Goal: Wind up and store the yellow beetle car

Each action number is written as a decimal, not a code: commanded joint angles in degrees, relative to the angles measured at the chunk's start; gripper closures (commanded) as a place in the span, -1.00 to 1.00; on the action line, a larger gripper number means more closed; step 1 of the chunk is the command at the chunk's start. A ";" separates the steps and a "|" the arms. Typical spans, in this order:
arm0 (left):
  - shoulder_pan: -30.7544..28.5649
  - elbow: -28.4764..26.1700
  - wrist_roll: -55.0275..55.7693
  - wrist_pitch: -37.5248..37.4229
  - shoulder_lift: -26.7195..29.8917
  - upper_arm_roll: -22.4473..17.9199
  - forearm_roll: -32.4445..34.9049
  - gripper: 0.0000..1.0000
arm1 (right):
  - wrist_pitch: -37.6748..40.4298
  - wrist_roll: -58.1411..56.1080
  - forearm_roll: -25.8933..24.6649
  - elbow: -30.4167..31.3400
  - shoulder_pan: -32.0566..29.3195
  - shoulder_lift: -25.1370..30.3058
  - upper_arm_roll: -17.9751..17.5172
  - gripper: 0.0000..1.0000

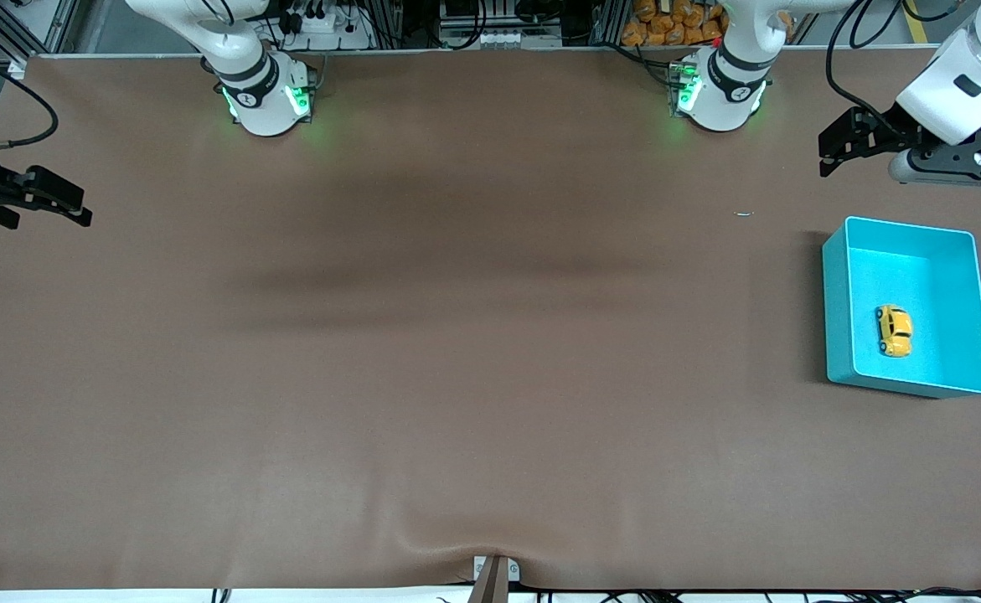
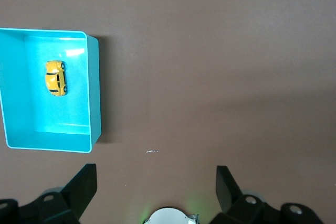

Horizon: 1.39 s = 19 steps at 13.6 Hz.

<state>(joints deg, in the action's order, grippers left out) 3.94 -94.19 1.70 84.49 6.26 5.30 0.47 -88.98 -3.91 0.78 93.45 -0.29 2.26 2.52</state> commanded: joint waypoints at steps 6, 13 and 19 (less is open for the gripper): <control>0.19 3.57 0.40 1.20 -1.78 -0.91 -3.37 -1.00 | 0.57 0.22 -1.13 -0.37 0.29 0.55 0.20 -1.00; -0.08 3.05 0.67 3.31 -3.63 -1.00 0.32 -1.00 | 0.57 0.22 -1.13 -0.37 0.11 0.46 0.29 -1.00; 0.19 3.04 1.20 3.40 -3.63 -0.91 0.23 -1.00 | 0.57 0.22 -1.13 -0.46 0.11 0.46 0.38 -1.00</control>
<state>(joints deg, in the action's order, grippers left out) 4.04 -92.10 2.11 87.97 2.77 4.13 -0.53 -89.00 -3.91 0.66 93.42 -0.30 2.32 2.76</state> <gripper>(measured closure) 0.000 0.000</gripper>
